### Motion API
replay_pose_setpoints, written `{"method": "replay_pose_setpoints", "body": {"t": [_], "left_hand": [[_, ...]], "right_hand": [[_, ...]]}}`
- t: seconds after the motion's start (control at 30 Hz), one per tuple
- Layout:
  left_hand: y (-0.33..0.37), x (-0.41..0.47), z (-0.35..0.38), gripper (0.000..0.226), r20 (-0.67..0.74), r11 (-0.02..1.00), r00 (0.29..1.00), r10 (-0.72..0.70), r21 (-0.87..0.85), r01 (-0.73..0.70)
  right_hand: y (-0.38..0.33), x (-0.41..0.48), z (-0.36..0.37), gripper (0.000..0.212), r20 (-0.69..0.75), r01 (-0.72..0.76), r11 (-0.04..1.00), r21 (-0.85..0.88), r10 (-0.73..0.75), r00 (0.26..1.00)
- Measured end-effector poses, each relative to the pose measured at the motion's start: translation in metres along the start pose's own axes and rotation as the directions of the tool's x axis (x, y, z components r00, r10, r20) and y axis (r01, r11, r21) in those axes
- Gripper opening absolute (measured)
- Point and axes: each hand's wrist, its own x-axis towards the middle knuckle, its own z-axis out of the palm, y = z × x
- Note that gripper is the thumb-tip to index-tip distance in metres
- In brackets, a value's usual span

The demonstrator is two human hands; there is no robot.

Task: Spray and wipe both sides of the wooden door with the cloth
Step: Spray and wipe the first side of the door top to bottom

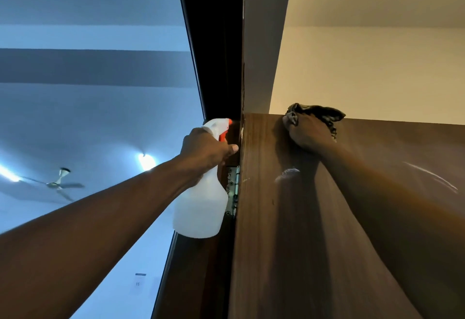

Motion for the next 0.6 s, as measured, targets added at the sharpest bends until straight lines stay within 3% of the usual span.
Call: {"method": "replay_pose_setpoints", "body": {"t": [0.1, 0.23, 0.37, 0.43, 0.5, 0.6], "left_hand": [[0.000, 0.008, 0.003, 0.041, 0.136, 0.982, 0.985, -0.106, -0.140, 0.125], [-0.002, 0.010, 0.012, 0.035, 0.165, 0.980, 0.976, -0.139, -0.116, 0.159], [0.006, 0.010, 0.015, 0.018, 0.142, 0.984, 0.987, -0.078, -0.148, 0.099], [0.009, 0.008, 0.014, 0.020, 0.137, 0.984, 0.988, -0.066, -0.154, 0.087], [0.009, 0.002, 0.014, 0.021, 0.147, 0.988, 0.987, -0.065, -0.130, 0.084], [0.010, -0.003, 0.014, 0.029, 0.180, 0.990, 0.982, -0.063, -0.114, 0.084]], "right_hand": [[-0.005, 0.001, 0.001, 0.041, 0.013, 0.059, 0.997, -0.042, -0.058, 0.998], [-0.034, 0.004, 0.007, 0.040, 0.104, 0.200, 0.980, -0.023, -0.196, 0.975], [-0.063, -0.040, 0.028, 0.042, 0.185, 0.514, 0.851, -0.108, -0.490, 0.852], [-0.046, -0.073, 0.024, 0.044, 0.205, 0.580, 0.807, -0.111, -0.552, 0.808], [-0.007, -0.084, 0.012, 0.044, 0.203, 0.511, 0.850, -0.129, -0.481, 0.853], [0.036, -0.052, -0.009, 0.053, 0.068, 0.208, 0.966, -0.151, -0.200, 0.978]]}}
